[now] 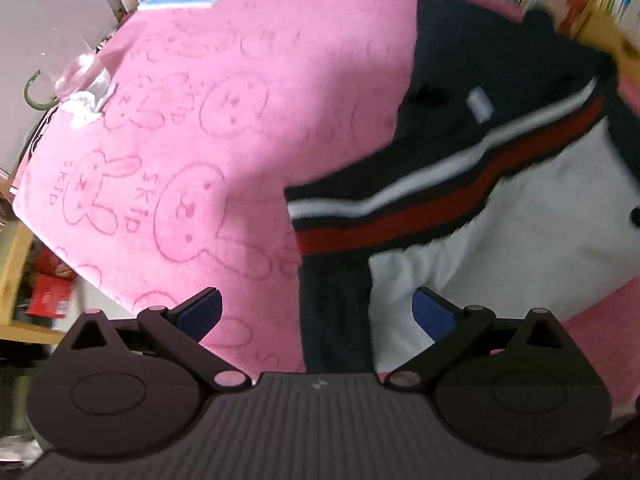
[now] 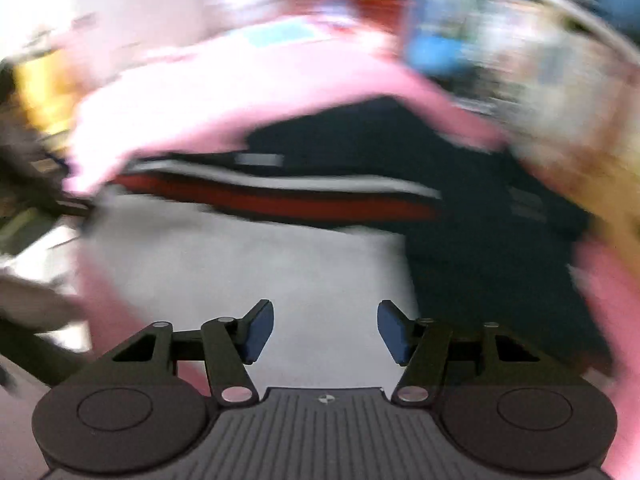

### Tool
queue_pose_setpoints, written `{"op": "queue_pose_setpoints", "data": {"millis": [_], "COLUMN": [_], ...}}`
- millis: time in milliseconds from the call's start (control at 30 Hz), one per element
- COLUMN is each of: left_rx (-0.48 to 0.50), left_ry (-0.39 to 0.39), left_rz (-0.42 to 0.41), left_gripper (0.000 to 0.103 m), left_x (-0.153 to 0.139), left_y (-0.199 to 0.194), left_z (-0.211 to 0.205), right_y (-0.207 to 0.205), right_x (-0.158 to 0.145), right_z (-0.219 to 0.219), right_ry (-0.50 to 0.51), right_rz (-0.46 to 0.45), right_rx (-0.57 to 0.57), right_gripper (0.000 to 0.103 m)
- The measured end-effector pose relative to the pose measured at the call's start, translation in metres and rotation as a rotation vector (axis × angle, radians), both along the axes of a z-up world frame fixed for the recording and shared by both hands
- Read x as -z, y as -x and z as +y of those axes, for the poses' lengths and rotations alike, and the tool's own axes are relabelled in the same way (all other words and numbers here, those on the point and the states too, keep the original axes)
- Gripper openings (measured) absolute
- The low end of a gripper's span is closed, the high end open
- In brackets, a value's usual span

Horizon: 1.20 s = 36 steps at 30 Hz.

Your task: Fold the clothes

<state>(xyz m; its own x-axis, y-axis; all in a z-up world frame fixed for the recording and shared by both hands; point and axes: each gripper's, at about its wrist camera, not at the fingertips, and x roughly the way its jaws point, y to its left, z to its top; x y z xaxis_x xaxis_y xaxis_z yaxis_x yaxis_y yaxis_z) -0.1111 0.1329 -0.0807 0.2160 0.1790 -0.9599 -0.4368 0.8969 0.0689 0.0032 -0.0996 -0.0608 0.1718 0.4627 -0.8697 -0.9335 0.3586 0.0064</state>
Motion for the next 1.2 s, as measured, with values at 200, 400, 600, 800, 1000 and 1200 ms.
{"op": "queue_pose_setpoints", "data": {"millis": [200,400,600,800,1000,1200], "left_rx": [-0.01,-0.097,-0.078,-0.092,-0.053,-0.041], "left_ry": [-0.032,0.04,0.022,0.108,0.139,0.152], "left_rz": [0.068,0.047,-0.007,-0.086,-0.06,-0.051], "left_gripper": [0.103,0.103,0.103,0.103,0.103,0.103], "left_x": [0.014,0.02,-0.003,-0.013,0.003,0.013], "left_y": [0.001,0.012,0.016,0.013,-0.003,-0.012], "left_z": [-0.003,0.012,0.017,0.031,0.025,0.02], "right_y": [0.012,-0.063,-0.089,-0.076,-0.085,-0.099], "right_x": [0.046,0.055,0.023,0.004,0.038,0.053], "right_z": [0.022,-0.088,-0.136,-0.057,0.041,0.078], "right_ry": [0.122,0.297,0.347,0.15,0.142,0.222], "right_rz": [-0.071,-0.179,-0.197,-0.082,-0.126,0.016], "right_rx": [-0.017,0.383,0.501,0.276,0.022,0.037], "right_gripper": [0.054,0.054,0.058,0.076,0.099,0.025]}}
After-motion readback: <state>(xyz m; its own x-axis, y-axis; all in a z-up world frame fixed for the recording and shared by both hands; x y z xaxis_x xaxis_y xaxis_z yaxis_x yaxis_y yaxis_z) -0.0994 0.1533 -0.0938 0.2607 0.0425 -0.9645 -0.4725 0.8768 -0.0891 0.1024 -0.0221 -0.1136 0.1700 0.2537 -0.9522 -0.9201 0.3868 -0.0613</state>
